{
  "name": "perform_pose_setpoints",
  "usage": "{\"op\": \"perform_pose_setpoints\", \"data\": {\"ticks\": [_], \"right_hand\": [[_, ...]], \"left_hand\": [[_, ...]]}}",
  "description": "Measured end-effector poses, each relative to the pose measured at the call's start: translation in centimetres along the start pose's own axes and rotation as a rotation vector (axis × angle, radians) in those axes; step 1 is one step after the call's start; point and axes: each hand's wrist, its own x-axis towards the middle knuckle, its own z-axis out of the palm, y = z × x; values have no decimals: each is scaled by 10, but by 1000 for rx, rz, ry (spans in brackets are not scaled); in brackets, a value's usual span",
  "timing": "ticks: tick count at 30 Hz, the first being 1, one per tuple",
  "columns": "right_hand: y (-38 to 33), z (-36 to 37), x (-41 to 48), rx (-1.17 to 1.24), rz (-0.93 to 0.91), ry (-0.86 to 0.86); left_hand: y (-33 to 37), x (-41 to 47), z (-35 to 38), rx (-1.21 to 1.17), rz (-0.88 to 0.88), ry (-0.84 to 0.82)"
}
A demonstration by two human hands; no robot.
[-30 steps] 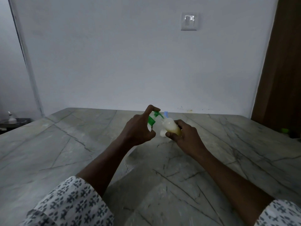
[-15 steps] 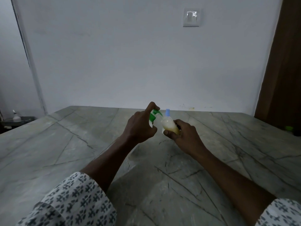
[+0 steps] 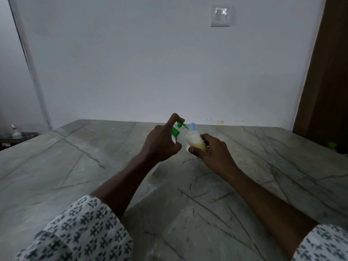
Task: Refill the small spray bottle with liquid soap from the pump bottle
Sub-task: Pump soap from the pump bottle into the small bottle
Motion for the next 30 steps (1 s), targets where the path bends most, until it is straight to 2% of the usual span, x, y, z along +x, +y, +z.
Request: {"op": "perform_pose_setpoints", "data": {"ticks": [4, 14, 24, 30], "right_hand": [[-1, 2, 0, -2, -3, -7], [2, 0, 0, 14, 13, 23], [-1, 1, 0, -15, -3, 6], [0, -1, 0, -4, 7, 12]], "left_hand": [[0, 0, 2, 7, 6, 38], [-4, 2, 0, -21, 12, -31], [1, 1, 3, -6, 5, 47], [-2, 3, 1, 3, -16, -29]]}}
